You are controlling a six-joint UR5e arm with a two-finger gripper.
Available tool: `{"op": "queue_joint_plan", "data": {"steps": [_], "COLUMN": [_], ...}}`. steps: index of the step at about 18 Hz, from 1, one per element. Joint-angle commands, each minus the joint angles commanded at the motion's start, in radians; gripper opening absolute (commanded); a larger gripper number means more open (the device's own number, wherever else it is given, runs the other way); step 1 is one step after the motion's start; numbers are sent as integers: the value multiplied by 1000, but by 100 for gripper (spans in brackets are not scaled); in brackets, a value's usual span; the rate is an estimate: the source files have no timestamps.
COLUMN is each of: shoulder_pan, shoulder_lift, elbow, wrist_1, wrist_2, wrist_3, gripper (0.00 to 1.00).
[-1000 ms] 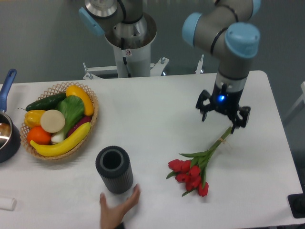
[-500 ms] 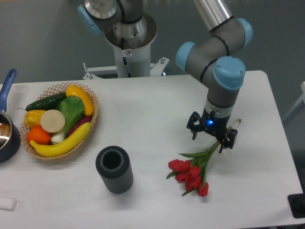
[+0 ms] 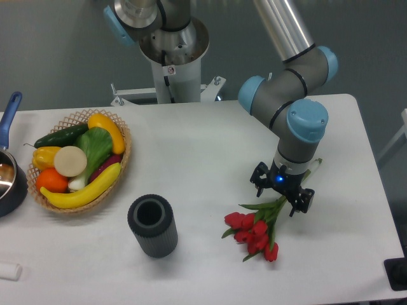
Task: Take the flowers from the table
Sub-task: 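Lower the gripper around the tulip stems and close it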
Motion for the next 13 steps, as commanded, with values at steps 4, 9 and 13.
{"op": "queue_joint_plan", "data": {"steps": [4,9,13], "shoulder_pan": [3,5,-2], "shoulder_lift": [3,-3,-14], "elbow": [-11,-12,-28], "wrist_1": [0,0,0], "wrist_2": [55,72,83], "wrist_3": [5,21,21], "gripper": [100,100,100]}}
